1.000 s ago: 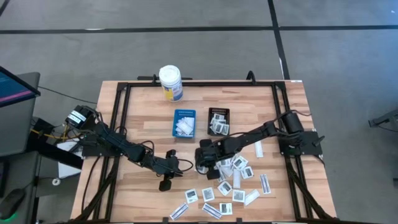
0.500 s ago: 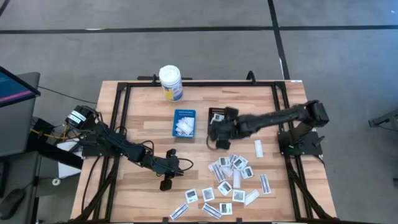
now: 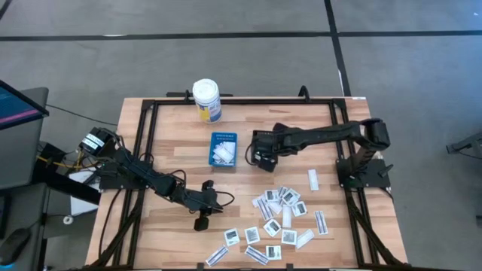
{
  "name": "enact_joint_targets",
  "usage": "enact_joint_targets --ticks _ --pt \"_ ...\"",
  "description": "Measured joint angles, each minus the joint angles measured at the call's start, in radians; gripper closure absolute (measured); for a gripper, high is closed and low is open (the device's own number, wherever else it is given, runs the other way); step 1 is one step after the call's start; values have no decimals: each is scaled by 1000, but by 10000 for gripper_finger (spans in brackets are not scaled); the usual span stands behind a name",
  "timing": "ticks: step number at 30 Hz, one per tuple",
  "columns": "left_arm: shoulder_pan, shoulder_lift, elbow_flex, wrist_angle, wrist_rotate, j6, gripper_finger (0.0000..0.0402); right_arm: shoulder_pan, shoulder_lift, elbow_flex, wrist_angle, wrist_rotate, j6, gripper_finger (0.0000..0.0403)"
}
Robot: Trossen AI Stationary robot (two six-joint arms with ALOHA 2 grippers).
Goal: Pick & Place First Aid Supplies
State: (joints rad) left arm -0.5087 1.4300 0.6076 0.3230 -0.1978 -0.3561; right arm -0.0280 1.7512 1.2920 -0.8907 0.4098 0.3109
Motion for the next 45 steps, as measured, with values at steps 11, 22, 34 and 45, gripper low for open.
enact_joint_targets --ticks 11,22,34,45 --pt "-10 0 0 7 4 0 353 308 6 -9 230 -290 -50 323" --pt "-58 0 0 7 15 -10 353 450 99 -123 965 -636 -544 324" --pt "-194 -145 1 -53 -111 27 353 382 373 -26 1139 -846 -579 324" --pt "-233 -171 0 -69 -172 45 353 367 513 176 883 -866 -594 324"
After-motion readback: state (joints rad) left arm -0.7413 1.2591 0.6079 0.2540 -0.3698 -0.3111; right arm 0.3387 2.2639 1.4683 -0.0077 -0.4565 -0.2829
